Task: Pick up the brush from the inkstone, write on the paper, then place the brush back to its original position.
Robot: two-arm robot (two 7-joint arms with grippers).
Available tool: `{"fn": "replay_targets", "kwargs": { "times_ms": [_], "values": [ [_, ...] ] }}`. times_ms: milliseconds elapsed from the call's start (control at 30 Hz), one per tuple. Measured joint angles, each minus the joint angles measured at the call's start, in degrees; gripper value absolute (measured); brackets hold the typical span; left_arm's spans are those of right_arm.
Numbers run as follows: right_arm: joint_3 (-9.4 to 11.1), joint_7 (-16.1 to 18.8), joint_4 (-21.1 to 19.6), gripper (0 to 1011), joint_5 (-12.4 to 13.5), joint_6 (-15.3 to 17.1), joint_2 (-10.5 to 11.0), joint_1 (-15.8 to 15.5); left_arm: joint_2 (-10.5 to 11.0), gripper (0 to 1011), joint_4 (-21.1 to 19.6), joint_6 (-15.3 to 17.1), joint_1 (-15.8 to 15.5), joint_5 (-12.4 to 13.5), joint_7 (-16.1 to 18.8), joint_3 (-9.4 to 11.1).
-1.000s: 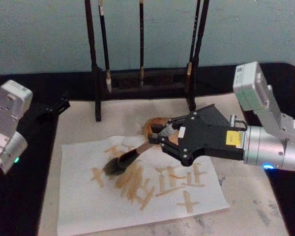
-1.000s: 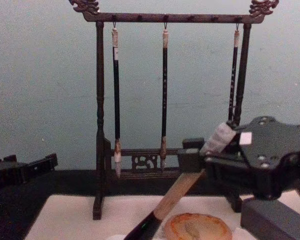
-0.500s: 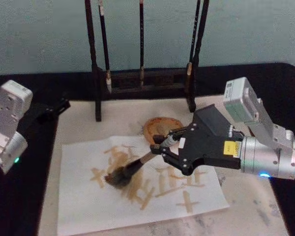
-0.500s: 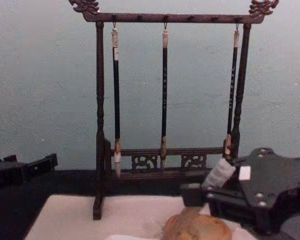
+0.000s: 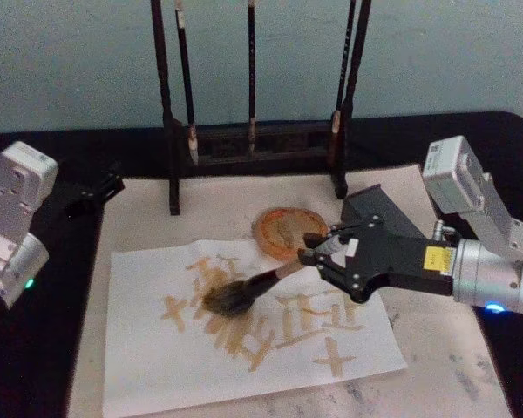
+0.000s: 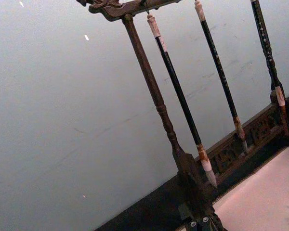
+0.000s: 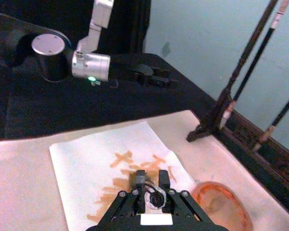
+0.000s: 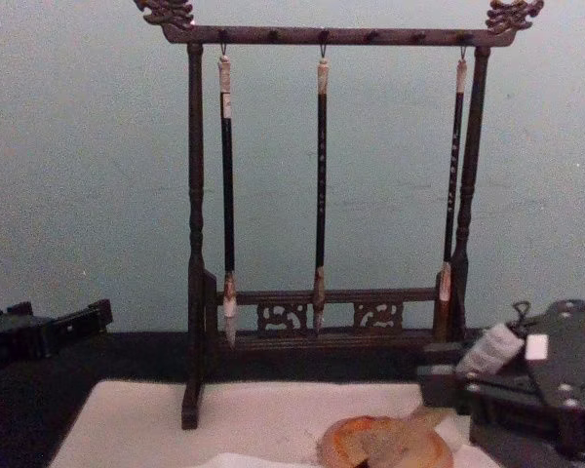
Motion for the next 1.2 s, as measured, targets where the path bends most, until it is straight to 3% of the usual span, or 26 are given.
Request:
{"fn": "replay_targets", "kwargs": {
  "times_ms": [267, 733, 933, 1200],
  "values": [
    [3.1, -1.11, -0.2, 168, 0.5, -0.82, 2.25, -3.02, 0.0, 1002, 0.0, 0.0, 0.0, 0.0, 0.0, 0.0],
    [6.74, -1.82, -1.85, 168, 1.07, -2.02, 3.85, -6.45, 0.0, 1002, 0.0, 0.0, 0.0, 0.0, 0.0, 0.0],
    [8.33, -2.02, -3.2, 168, 1.37, -3.18, 3.92, -7.36, 0.0, 1002, 0.0, 0.0, 0.0, 0.0, 0.0, 0.0],
    [8.1, -1.49, -5.23, 168, 0.92, -4.38, 2.45, -6.9, 0.0, 1002, 0.0, 0.0, 0.0, 0.0, 0.0, 0.0]
  ]
}}
